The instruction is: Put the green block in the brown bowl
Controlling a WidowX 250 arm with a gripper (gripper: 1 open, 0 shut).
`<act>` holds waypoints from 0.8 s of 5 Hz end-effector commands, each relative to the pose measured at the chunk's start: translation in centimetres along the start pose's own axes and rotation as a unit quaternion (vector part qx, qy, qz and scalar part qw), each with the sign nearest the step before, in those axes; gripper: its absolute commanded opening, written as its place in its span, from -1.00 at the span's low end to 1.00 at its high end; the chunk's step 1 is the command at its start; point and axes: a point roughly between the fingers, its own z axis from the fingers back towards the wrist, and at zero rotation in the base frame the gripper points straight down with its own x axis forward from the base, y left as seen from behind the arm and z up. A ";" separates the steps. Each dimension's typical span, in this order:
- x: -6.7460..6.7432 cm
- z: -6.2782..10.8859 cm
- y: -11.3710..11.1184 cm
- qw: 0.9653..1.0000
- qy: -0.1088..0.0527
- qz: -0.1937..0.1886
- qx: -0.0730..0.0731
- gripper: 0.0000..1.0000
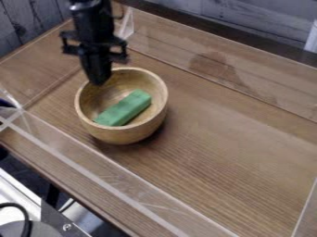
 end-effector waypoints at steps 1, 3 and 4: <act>0.1 0.3 -0.1 1.000 -0.021 0.009 0.017 -1.00; 0.0 -0.5 -1.2 0.999 -0.004 0.037 0.030 -1.00; 0.0 -0.4 -1.4 0.998 0.006 0.042 0.037 -1.00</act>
